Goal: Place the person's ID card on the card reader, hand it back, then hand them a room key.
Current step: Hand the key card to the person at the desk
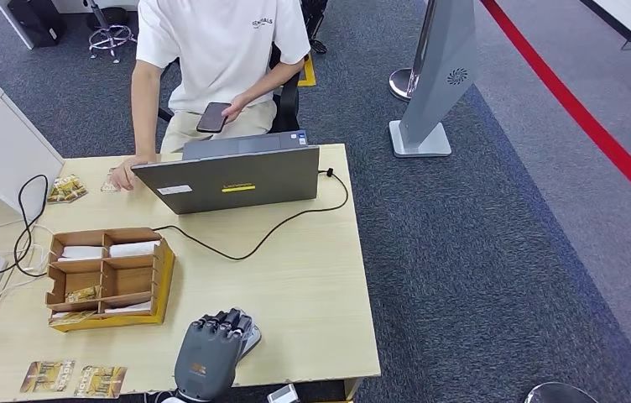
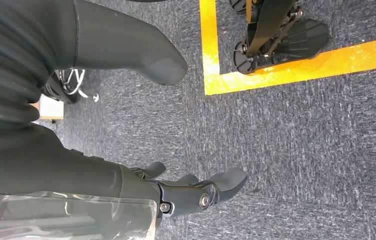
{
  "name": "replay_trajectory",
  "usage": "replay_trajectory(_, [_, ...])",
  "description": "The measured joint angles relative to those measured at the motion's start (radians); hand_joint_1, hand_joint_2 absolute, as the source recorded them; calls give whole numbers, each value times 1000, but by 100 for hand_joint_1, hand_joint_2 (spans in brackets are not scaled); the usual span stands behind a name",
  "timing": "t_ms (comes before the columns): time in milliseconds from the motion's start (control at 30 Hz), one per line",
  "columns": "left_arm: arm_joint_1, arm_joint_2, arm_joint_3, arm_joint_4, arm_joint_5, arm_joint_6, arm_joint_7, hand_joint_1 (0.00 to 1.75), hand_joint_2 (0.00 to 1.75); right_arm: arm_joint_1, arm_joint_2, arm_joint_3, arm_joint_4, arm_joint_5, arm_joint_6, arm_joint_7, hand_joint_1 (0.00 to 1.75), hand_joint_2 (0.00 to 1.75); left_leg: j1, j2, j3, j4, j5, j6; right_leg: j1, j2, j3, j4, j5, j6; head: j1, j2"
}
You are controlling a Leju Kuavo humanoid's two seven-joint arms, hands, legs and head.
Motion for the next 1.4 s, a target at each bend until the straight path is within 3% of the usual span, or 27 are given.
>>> replay_trajectory(500, [-7, 24, -24, 32, -27, 0, 53, 175, 175, 0, 0, -11, 0, 2, 0, 4, 0, 175, 0, 0, 0, 0, 0, 0, 0, 0, 0, 0, 0, 0, 0, 0])
replay_trajectory(800, [-5, 23, -25, 60, -39, -62, 161, 175, 175, 0, 3, -18, 0, 3, 0, 19, 0, 175, 0, 0, 0, 0, 0, 0, 0, 0, 0, 0, 0, 0, 0, 0])
replay_trajectory(1400, [-8, 16, -25, 90, -18, -127, 169, 175, 175, 0, 3, -19, 0, 6, 0, 17, 0, 175, 0, 0, 0, 0, 0, 0, 0, 0, 0, 0, 0, 0, 0, 0])
